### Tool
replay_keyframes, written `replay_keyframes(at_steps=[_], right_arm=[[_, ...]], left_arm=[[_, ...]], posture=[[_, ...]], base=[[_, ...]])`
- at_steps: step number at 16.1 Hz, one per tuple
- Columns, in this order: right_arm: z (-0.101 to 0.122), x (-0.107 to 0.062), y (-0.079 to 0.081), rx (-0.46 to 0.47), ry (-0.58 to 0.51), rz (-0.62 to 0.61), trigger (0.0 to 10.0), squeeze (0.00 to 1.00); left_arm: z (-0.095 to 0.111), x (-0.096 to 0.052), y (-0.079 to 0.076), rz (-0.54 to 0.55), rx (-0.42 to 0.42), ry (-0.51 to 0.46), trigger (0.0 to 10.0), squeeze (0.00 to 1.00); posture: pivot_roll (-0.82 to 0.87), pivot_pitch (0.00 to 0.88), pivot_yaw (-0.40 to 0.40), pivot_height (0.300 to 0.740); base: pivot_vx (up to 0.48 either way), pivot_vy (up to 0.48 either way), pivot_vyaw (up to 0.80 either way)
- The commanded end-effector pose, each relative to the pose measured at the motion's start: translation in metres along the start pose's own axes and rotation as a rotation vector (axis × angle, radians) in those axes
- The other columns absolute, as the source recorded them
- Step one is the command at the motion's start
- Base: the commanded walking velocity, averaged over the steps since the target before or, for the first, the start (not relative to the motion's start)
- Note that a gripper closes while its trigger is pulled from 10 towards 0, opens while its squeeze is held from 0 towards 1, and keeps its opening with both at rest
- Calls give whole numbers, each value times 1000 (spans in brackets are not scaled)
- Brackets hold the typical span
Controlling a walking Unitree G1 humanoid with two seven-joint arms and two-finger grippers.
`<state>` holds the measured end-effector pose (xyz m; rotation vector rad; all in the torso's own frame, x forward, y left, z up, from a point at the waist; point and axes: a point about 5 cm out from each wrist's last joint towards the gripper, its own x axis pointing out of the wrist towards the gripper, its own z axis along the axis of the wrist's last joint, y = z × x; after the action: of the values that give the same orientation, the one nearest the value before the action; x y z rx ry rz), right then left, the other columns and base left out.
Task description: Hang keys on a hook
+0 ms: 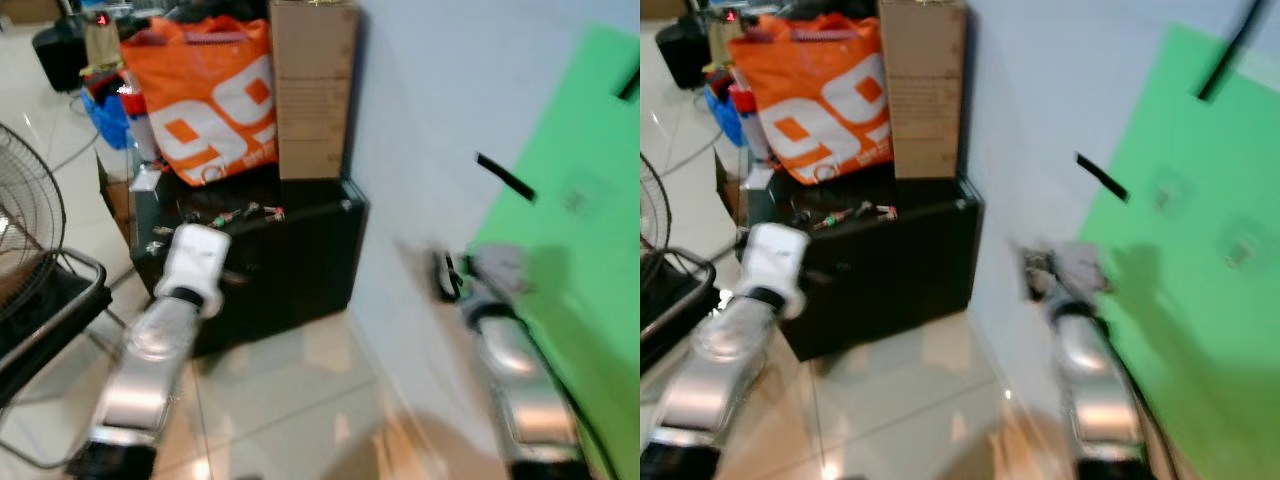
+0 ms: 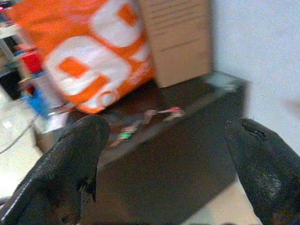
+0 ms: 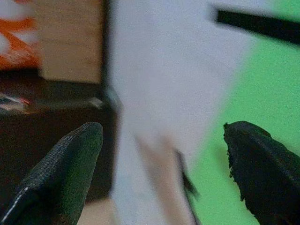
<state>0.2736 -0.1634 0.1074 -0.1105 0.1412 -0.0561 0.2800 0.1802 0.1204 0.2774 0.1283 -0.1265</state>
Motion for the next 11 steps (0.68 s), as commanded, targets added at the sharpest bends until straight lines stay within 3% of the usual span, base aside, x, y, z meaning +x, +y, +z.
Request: replay_keyframes(at_steps=[1, 11], right_arm=[[-4, -1, -18, -32, 22, -66, 10000, 1000], [-4, -4, -24, -50, 30, -127, 10000, 1000]], left_arm=[[8, 3, -10, -28, -2, -30, 10000, 0], [8, 5, -15, -54, -8, -36, 10000, 0]], posture=[[-42, 0, -19, 740], [-68, 0, -9, 740]], base=[[315, 0, 0], [315, 0, 0]])
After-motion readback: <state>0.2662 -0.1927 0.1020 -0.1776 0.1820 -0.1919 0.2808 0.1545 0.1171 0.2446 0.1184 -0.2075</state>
